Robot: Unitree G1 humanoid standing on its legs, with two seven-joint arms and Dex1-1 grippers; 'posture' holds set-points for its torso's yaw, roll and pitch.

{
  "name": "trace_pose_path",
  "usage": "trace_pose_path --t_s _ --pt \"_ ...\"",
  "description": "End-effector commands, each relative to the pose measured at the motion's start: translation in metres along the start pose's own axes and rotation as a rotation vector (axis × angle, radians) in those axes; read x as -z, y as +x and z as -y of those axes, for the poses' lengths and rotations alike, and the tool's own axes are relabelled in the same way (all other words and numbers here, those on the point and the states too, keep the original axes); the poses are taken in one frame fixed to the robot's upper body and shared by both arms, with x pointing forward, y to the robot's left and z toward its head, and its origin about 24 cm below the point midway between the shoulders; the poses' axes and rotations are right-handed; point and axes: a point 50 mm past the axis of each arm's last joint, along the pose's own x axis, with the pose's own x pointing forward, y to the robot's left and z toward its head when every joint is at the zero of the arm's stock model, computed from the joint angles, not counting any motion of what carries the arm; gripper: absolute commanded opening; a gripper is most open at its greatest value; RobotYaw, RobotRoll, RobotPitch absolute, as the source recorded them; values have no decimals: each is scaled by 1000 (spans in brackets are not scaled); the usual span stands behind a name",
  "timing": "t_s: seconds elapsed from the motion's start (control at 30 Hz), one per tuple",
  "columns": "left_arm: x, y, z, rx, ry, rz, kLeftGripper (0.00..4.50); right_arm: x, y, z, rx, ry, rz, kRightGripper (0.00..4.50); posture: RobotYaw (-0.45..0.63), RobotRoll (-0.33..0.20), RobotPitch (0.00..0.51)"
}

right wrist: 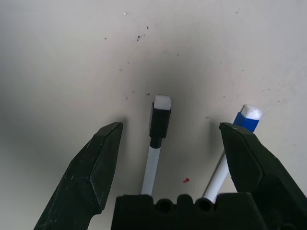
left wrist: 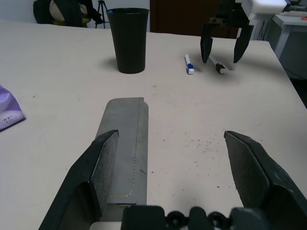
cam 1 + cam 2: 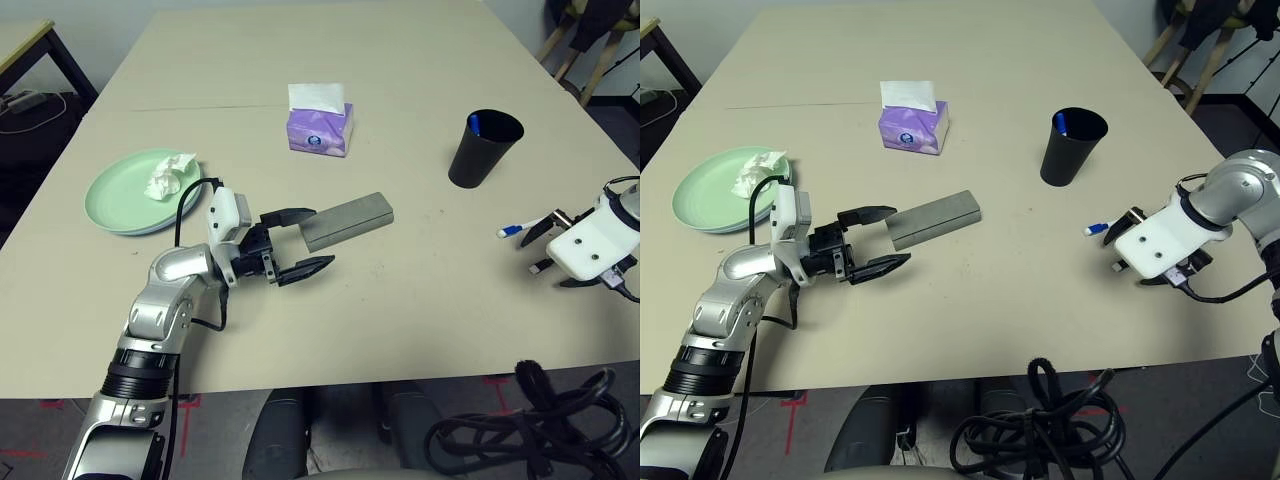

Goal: Organize and tidy the items on the table.

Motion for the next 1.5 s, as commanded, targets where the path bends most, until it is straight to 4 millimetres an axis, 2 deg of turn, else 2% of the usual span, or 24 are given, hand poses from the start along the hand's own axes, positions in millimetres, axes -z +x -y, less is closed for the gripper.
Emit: trace_pose_path --t_s 0.03,0.43,0.63,0.8,0.83,1.0,1.2,1.5 --pt "-2 -1 5 4 6 4 4451 1 6 0 -17 -15 -4 4500 21 0 201" --pt "-4 -4 4 -12 14 -1 4451 0 20 -9 -39 -13 15 4500 30 0 203" --pt "-5 -4 3 -13 19 -2 4500 1 21 -14 -60 15 21 2567 32 0 197" --pt "-5 -4 3 -13 22 -2 4500 0 21 -13 -64 25 25 620 35 0 193" --pt "-5 -4 3 -13 22 -2 4500 0 21 -13 -64 26 26 409 35 0 191" --pt "-6 -4 2 -12 24 -3 4500 -2 19 -6 -38 71 67 414 35 0 182" --pt "-8 -4 0 -10 32 -2 4500 -19 12 13 105 389 379 414 34 0 170" --pt "-11 -2 -5 -13 70 -4 4500 -37 -6 34 315 554 625 414 34 0 137"
